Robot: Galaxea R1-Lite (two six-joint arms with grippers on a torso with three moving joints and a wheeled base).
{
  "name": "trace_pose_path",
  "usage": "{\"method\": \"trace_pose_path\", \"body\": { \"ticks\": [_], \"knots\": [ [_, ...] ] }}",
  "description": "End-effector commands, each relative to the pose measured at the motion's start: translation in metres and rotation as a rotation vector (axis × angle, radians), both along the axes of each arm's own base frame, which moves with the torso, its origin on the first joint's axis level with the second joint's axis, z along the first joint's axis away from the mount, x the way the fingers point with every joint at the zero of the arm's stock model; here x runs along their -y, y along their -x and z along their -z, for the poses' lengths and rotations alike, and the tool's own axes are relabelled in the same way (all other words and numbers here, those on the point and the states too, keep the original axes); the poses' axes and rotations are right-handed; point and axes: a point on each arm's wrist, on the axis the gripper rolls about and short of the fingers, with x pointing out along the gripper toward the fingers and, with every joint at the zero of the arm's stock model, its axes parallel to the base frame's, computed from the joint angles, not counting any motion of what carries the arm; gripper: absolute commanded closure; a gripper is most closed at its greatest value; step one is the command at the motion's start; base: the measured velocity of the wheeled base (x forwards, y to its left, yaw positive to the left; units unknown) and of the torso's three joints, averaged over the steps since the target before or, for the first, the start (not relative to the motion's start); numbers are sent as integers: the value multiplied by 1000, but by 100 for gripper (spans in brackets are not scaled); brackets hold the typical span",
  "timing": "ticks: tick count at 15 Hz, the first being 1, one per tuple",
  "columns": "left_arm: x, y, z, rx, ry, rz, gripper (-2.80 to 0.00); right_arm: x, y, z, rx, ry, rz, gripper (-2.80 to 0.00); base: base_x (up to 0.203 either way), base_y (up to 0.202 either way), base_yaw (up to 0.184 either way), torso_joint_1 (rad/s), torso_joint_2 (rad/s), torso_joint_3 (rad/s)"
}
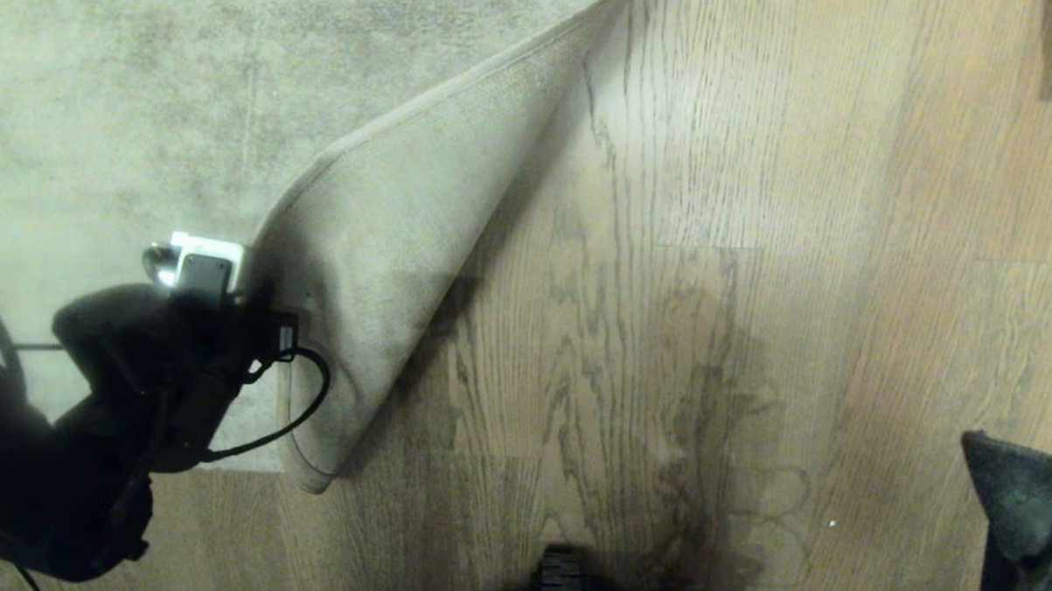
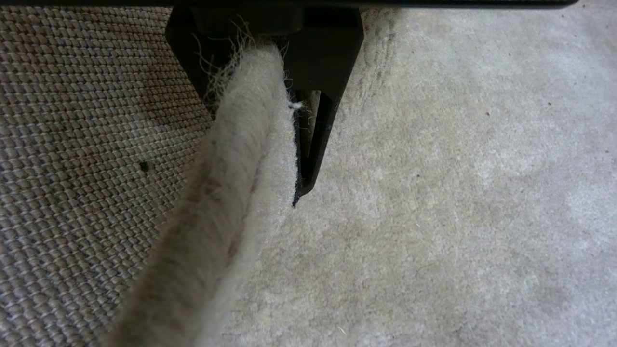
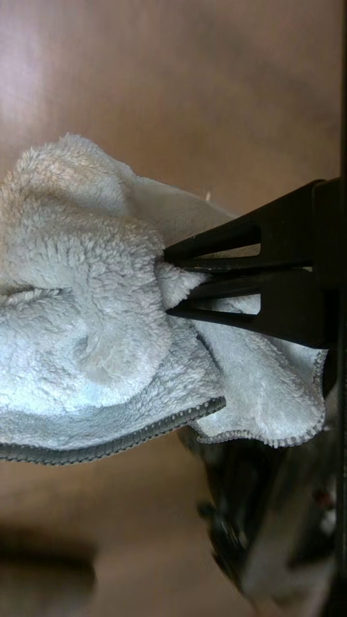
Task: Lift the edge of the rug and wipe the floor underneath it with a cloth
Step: Wipe the floor under the carpet with a rag
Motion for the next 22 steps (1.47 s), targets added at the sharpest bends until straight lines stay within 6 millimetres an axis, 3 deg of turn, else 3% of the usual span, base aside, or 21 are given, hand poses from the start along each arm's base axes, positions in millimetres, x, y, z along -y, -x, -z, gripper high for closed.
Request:
{"method": "trace_pose_path", "body": {
  "ticks": [1,6,10,15,19,22],
  "knots": [
    [0,-2,4,-11,-3,-3,0,-3,-36,-8,-148,10,-82,0,0,0,0,0,0,0],
    [1,-5,7,-21,-7,-2,0,-17,-116,-12,-197,37,-220,0,0,0,0,0,0,0],
    [1,-5,8,-24,-9,-2,0,-51,-170,4,-189,61,-357,0,0,0,0,0,0,0],
    [1,-7,10,-29,-10,-2,0,-131,-218,29,-135,82,-521,0,0,0,0,0,0,0],
    [2,-8,10,-27,-9,-4,0,-201,-239,44,-87,84,-609,0,0,0,0,0,0,0],
    [1,-9,11,-30,-10,-8,0,-240,-252,54,-35,59,-618,0,0,0,0,0,0,0]
  ]
}}
